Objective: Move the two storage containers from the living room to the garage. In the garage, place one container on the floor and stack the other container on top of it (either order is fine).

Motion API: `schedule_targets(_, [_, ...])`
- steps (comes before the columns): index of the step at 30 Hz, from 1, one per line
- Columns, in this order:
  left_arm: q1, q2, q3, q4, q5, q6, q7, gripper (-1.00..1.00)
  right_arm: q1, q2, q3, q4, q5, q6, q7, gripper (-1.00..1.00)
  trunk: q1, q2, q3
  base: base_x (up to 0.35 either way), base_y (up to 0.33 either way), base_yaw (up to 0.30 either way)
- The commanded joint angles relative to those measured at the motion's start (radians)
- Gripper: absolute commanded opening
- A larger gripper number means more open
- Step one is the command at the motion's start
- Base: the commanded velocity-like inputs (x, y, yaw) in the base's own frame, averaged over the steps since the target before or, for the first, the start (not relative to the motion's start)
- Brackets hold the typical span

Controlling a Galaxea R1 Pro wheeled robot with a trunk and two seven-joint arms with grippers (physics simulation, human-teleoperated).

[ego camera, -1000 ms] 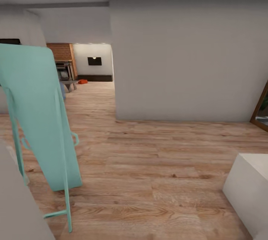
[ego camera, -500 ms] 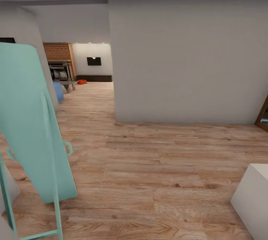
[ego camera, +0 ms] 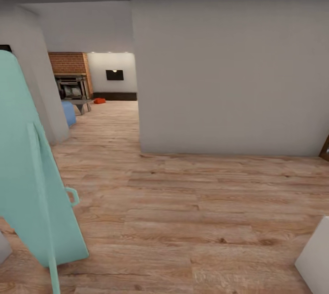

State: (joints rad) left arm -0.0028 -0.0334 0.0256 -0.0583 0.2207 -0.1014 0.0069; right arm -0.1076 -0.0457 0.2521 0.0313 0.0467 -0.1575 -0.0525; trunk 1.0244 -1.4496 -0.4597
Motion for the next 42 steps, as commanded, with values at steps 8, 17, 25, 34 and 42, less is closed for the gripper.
schedule_targets(8, [0.0,0.0,0.002,0.0,0.003,-0.003,0.001,1.0,-0.001,0.003,0.002,0.003,0.004,-0.008,-0.004,1.0,0.001,0.0,-0.001,0.325,0.0,0.0])
schedule_targets(17, [0.0,0.0,0.002,0.0,0.003,-0.003,0.001,1.0,-0.001,-0.008,0.01,0.002,0.017,-0.013,-0.003,1.0,0.001,0.0,-0.001,0.325,0.0,0.0])
schedule_targets(25, [0.0,0.0,0.002,0.0,0.003,-0.002,0.001,1.0,-0.001,-0.012,0.013,0.002,0.061,-0.019,0.005,1.0,0.001,0.0,-0.001,0.325,0.0,0.0])
schedule_targets(34, [0.0,-0.002,0.0,0.001,0.003,-0.001,0.001,1.0,-0.001,-0.011,0.012,0.002,0.127,-0.029,0.018,1.0,0.001,0.0,-0.001,0.325,0.0,0.0])
schedule_targets(42, [0.0,-0.002,0.0,0.002,0.003,0.0,0.001,1.0,-0.001,-0.011,0.011,0.002,0.128,-0.03,0.018,1.0,0.001,0.0,-0.001,0.325,0.0,0.0])
